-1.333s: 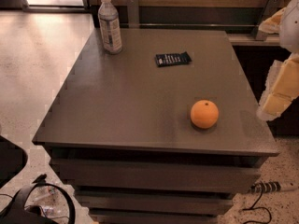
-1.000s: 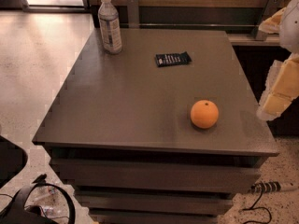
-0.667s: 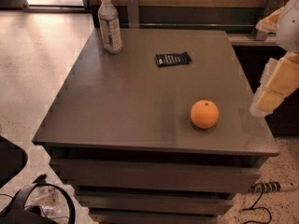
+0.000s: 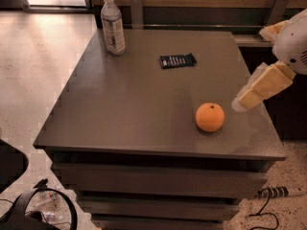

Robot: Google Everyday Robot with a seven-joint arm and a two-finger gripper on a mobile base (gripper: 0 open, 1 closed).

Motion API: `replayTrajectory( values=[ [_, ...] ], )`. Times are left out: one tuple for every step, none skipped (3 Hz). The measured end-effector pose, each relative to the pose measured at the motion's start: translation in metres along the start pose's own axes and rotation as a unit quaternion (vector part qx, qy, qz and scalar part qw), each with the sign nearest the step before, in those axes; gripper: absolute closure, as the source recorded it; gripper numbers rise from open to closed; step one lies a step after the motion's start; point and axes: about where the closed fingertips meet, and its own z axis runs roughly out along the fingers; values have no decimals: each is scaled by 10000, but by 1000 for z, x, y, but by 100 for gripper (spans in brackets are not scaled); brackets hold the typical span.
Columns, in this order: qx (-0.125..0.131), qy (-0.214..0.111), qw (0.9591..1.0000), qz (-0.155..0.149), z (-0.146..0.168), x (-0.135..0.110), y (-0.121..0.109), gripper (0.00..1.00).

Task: Knock blue plastic bottle over

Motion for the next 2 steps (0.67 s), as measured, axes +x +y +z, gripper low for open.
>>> replayTrajectory(
  values=[
    [461,-733,9956,353,12,-8,-37,0],
    [685,-1356,9872,481,28,-33,-74,0]
  ],
)
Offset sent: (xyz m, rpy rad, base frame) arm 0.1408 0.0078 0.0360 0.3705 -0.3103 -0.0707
